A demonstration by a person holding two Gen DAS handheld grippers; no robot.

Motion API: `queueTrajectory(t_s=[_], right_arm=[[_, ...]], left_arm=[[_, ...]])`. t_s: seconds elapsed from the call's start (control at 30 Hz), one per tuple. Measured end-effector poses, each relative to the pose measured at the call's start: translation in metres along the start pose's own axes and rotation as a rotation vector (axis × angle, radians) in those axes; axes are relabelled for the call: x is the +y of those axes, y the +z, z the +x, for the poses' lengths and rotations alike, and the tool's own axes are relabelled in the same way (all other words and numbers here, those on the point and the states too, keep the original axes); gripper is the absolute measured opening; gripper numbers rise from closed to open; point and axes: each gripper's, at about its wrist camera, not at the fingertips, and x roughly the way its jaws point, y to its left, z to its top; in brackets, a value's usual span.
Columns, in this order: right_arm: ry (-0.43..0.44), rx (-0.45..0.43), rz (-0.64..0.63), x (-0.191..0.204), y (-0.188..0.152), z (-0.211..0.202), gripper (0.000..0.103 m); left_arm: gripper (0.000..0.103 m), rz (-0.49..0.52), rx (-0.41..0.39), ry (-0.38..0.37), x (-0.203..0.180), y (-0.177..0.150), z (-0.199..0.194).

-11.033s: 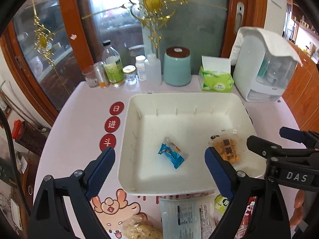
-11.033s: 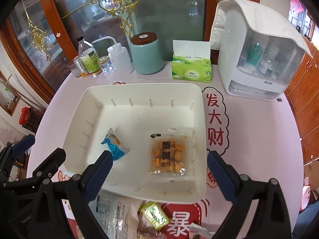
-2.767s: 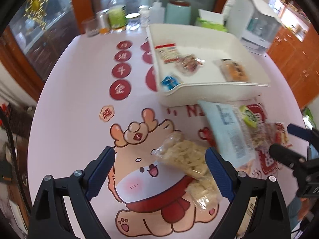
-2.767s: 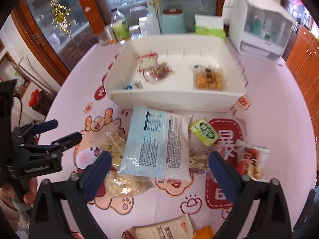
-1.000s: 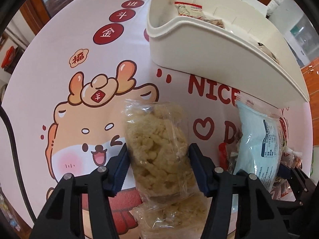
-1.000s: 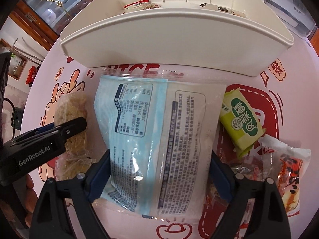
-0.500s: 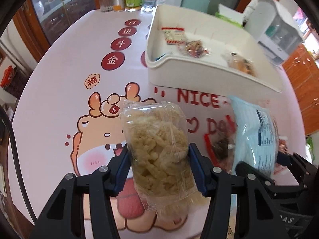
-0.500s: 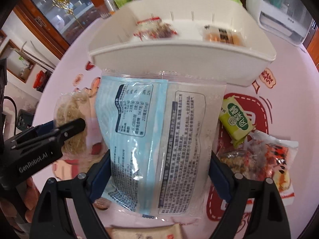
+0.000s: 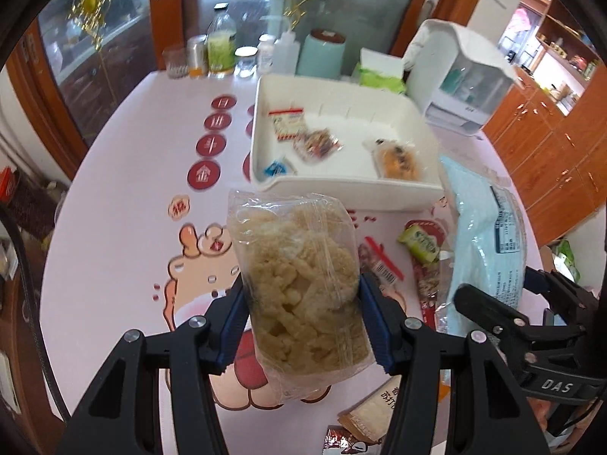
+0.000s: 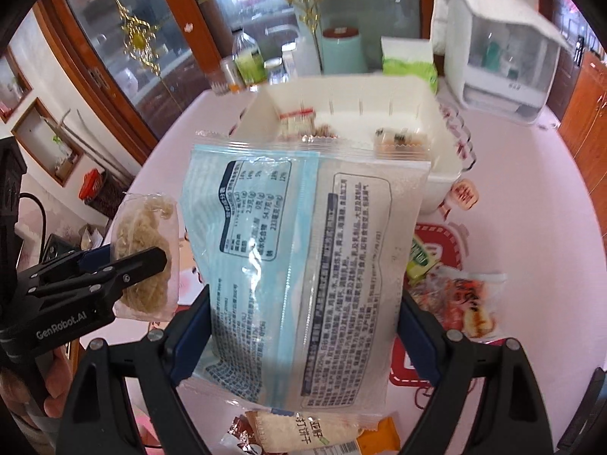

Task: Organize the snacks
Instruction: 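Grasp the clear puffed-snack bag with the left tool while the right tool grasps the light-blue bag, then carry both bags over the white tray and open both tools to drop them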

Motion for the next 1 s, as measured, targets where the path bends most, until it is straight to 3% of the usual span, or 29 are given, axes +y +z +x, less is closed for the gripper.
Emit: queueTrajectory(t_s=[0.27, 0.6, 0.87, 1.0], right_arm=[[-0.091, -0.132, -0.039, 0.003, 0.023, -0.062, 0.089], [-0.201, -0.306, -0.073, -0.012, 0.100, -0.128, 0.090], [-0.234, -0.322, -0.091, -0.035, 0.170, -0.101, 0.090], [-0.241, -0.282, -0.056, -0.055, 0.197, -0.061, 0.091]], left_arm=[[0.055, 0.106, -0.091, 0.016, -0.025, 0.045, -0.032], [0.055, 0.189, -0.241, 0.070, -0.069, 0.117, -0.061], [0.055, 0.155, -0.287, 0.122, -0.081, 0.190, -0.033], [0.055, 0.107, -0.246, 0.138, -0.076, 0.213, 0.005]])
